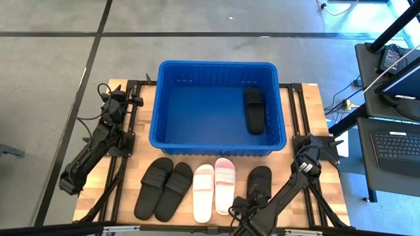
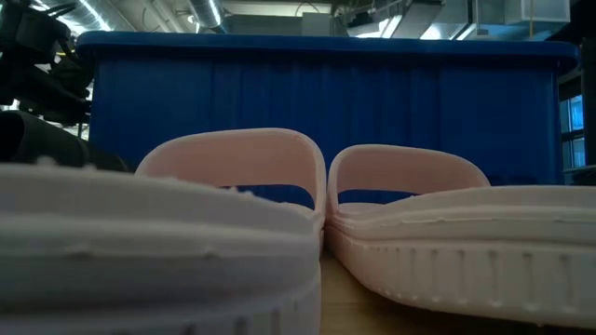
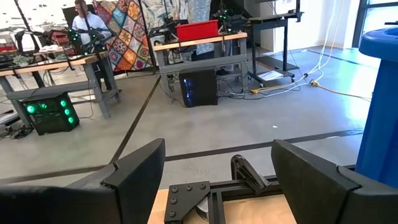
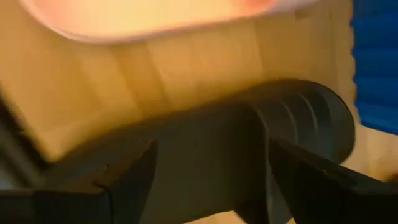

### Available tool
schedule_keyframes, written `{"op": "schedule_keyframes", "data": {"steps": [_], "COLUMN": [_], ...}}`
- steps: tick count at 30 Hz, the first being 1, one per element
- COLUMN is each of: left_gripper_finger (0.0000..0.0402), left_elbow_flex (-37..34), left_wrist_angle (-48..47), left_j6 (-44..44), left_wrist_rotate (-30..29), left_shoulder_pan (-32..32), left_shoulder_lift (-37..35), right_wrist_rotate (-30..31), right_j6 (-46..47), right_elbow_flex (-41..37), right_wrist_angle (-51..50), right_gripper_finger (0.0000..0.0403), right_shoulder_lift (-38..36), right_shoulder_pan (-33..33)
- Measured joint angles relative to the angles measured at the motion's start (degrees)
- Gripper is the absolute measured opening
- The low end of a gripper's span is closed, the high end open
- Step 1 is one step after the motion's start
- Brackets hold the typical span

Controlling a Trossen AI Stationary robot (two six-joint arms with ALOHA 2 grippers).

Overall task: Pick and place slides into bin
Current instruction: Put the black slipper into the blue bin

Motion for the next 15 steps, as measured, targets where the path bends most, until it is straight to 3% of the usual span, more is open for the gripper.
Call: {"op": "schedule_keyframes", "data": {"steps": [15], "left_gripper_finger": [0.0290], "left_elbow_flex": [0.0], "left_wrist_angle": [0.0], "left_j6": [0.0], "left_wrist_rotate": [0.0], "left_shoulder_pan": [0.0], "left_shoulder_lift": [0.0], "right_wrist_rotate": [1.0], "right_j6": [-2.5], "right_elbow_flex": [-4.7], "right_wrist_angle": [0.1], "right_gripper_finger": [0.0305], "right_shoulder_lift": [0.0], "right_shoulder_pan": [-0.2]}}
